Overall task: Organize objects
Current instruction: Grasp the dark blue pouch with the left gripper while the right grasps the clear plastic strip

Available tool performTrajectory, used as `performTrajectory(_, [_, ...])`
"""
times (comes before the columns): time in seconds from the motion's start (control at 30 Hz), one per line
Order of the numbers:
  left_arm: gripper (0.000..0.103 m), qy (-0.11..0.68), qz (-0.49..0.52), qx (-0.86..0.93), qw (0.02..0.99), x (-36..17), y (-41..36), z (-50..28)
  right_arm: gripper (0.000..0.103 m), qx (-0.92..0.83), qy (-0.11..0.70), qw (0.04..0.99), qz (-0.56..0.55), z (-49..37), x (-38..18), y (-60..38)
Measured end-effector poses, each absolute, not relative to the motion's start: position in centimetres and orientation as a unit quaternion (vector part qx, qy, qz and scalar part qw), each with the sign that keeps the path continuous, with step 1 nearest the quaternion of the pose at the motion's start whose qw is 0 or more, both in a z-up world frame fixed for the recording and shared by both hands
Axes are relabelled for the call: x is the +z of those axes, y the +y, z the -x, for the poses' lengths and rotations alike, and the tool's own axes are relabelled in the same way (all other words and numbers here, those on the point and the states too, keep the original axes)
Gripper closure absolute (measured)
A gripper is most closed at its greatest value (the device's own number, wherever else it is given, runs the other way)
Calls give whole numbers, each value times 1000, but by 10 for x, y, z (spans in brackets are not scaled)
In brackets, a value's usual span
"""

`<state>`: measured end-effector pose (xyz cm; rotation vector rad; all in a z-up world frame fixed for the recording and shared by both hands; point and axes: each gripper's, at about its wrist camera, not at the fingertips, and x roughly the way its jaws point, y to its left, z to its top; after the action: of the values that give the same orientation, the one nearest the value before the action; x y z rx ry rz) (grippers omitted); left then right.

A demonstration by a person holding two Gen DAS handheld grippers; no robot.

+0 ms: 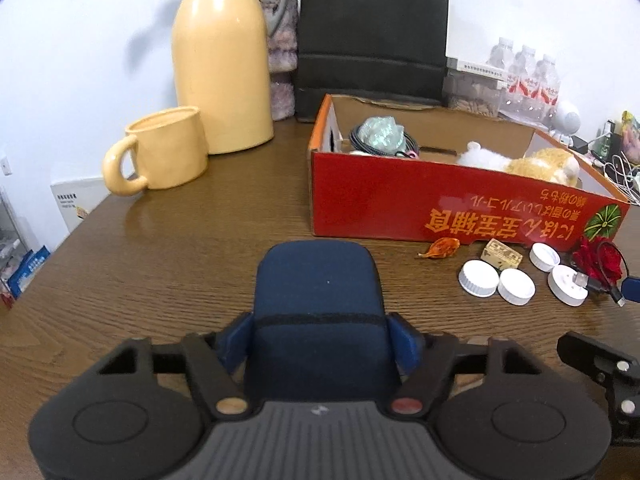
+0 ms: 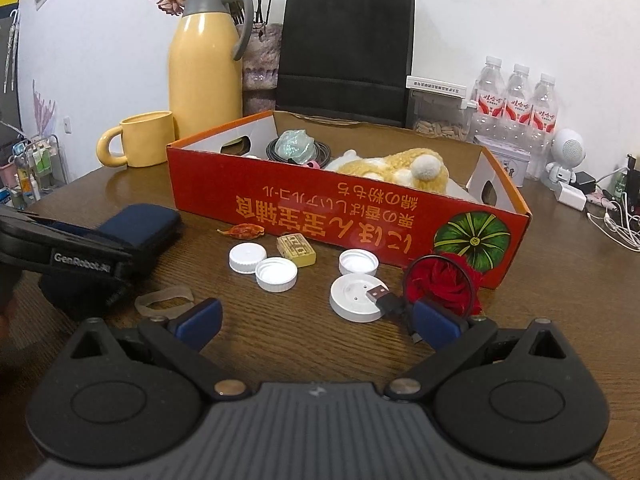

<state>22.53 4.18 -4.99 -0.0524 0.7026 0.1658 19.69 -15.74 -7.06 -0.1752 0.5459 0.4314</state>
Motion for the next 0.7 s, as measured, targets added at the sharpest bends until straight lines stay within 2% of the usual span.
performTrajectory(0.2, [39,331,30,62,941,-47,50,-211,0,205,273,936,86,-197,-72,-154])
performTrajectory(0.7, [39,312,47,67,947,-47,77,-181,0,275,297,911,85,-181,-75,-113])
